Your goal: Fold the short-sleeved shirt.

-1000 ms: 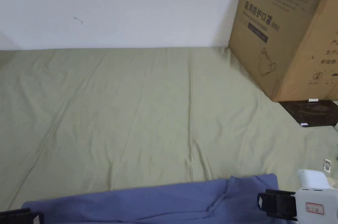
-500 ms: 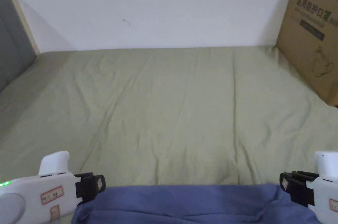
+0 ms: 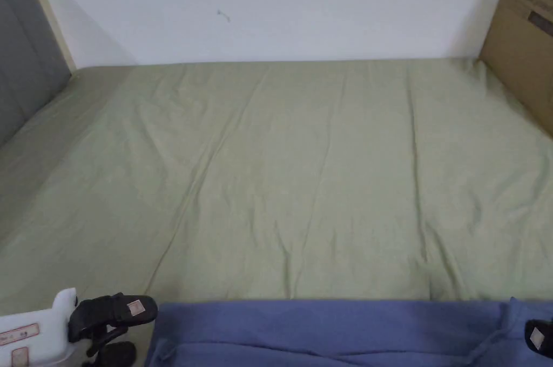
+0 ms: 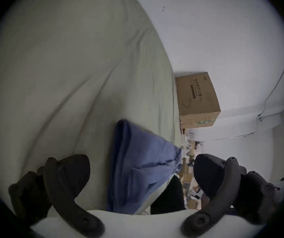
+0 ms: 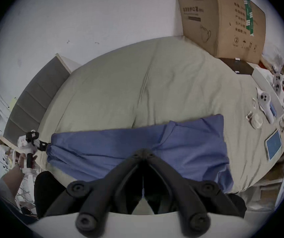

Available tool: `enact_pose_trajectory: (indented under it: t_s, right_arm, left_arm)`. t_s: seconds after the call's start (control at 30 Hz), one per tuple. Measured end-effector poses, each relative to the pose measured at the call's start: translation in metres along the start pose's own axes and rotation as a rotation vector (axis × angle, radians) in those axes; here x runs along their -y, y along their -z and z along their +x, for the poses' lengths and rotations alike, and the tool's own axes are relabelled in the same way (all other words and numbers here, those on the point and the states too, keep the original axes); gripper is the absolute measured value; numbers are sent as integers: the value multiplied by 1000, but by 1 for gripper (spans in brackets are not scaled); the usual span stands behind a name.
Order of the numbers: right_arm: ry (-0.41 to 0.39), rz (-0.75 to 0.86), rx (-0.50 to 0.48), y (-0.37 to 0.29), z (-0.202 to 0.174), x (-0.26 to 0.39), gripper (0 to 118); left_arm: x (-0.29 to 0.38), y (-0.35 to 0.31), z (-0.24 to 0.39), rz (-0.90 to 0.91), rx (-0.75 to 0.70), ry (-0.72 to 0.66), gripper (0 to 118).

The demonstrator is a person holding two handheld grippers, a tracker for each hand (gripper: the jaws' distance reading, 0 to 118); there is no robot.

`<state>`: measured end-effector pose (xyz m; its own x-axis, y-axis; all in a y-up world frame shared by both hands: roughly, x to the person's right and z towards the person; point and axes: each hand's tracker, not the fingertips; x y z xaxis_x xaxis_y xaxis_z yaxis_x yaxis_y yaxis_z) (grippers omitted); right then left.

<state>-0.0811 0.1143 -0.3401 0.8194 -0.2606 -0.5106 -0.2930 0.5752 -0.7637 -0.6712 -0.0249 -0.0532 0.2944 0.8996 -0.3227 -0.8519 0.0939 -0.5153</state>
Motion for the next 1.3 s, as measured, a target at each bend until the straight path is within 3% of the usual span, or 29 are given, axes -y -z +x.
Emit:
enact_pose_trajectory:
  t_s: [0.07,0.13,0.2,0.27,0.3,0.33,0.37,0.4,0.43,0.47,0.5,0.57,0.73,0.77,0.83,0.9,0.97,1.23,1.3]
  right_arm:
    - [-13,-14,19,1,-5,-2,0]
    - [-40,-27,43,3,-9,-3,0]
    - [-48,-35,46,5,-14,-6,0]
    - [-31,-41,16,6,-16,-9,0]
    - [-20,-38,0,7,-17,-11,0]
    - [-8,-36,-16,7,-19,-12,0]
    - [-1,-36,-31,7,-20,-13,0]
    - [1,-37,-40,7,-20,-13,0]
    - [-1,-34,-42,7,-21,-14,0]
    - [-4,-30,-43,7,-22,-14,0]
    - [-10,-25,-43,7,-23,-15,0]
    - [-19,-21,-44,7,-23,-15,0]
    - [-8,2,-74,2,-18,-13,0]
    - [-3,2,-79,1,-17,-12,0]
    - [4,-4,-92,-1,-14,-9,0]
    - [-1,-3,-100,-3,-11,-5,0]
    - [-6,3,-104,-5,-9,0,0]
    - [33,8,-135,-10,6,16,0]
    - [30,11,-129,-15,9,16,0]
  left_arm:
    - [2,18,-10,-45,87,-20,118]
    - [6,38,-7,-119,273,-82,118]
    - [13,64,-5,-204,260,-56,118]
    - [16,71,2,-200,228,58,118]
    - [16,72,1,-178,246,31,118]
    - [16,71,-4,-137,265,-13,109]
    - [15,70,-10,-116,242,-46,87]
    - [11,67,-23,-94,124,-55,43]
    - [14,72,-23,-70,-98,-8,8]
    - [18,74,-25,-68,-198,37,8]
    - [21,69,-2,-40,-14,32,8]
    - [18,68,22,-49,-240,213,8]
    - [42,46,91,85,-486,345,8]
    - [47,42,104,127,-564,427,8]
    - [60,39,129,197,-858,609,8]
    - [68,40,140,194,-1058,694,8]
    - [77,42,150,193,-1011,669,8]
    - [103,118,199,30,-468,463,9]
    - [108,152,201,-50,-386,384,17]
